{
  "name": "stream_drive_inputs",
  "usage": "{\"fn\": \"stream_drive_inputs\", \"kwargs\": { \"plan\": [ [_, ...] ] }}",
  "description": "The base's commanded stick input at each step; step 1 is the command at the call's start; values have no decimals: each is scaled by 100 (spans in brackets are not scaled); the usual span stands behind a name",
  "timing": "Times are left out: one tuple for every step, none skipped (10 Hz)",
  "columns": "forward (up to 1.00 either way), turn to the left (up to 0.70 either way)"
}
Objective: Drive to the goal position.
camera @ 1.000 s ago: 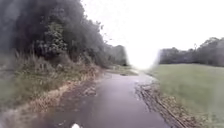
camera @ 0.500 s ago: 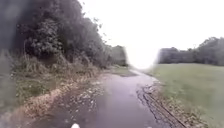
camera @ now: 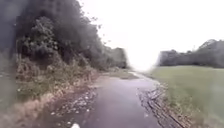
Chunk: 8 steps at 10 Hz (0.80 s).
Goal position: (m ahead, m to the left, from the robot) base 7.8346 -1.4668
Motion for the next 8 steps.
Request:
{"fn": "stream_drive_inputs", "kwargs": {
  "plan": [
    [50,-17],
    [50,-48],
    [50,-50],
    [50,-50],
    [50,-50],
    [50,-50],
    [50,-50],
    [50,-50]
  ]
}}
